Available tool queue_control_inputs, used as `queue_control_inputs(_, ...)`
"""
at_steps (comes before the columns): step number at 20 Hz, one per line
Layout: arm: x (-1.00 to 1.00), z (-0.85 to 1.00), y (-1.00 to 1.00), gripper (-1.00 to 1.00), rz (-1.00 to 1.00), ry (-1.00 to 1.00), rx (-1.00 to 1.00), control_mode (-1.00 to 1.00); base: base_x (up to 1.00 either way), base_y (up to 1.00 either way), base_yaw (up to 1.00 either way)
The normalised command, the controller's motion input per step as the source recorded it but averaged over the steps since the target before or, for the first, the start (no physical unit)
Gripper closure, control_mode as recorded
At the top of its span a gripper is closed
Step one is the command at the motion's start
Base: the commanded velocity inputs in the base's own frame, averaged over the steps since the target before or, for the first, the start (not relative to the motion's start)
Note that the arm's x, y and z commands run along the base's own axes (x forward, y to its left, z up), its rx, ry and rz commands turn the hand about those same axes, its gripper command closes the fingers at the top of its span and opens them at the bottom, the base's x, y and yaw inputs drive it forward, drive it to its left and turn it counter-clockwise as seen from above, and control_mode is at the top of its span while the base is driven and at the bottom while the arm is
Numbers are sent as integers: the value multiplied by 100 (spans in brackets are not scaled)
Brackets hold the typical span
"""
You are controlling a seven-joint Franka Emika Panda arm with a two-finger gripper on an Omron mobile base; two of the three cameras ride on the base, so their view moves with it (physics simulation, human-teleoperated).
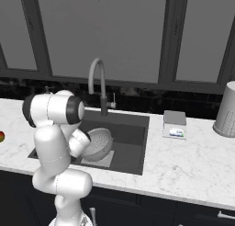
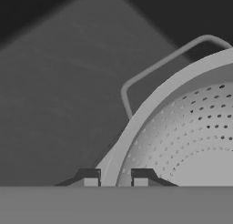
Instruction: Put the colander in the sink, put the mango in the colander, and turn on the sink faucet and pour water over the colander.
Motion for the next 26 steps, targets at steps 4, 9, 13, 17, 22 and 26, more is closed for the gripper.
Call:
queue_control_inputs(4,24,1,1,100,0,3,0,-100,0,0,0)
queue_control_inputs(9,0,0,2,100,0,5,0,-100,0,0,0)
queue_control_inputs(13,0,0,1,-100,0,2,0,-100,0,0,0)
queue_control_inputs(17,0,0,1,-100,0,0,0,-100,0,0,0)
queue_control_inputs(22,0,0,0,-100,0,0,0,-100,0,0,0)
queue_control_inputs(26,0,14,0,-100,0,0,0,-100,0,0,0)
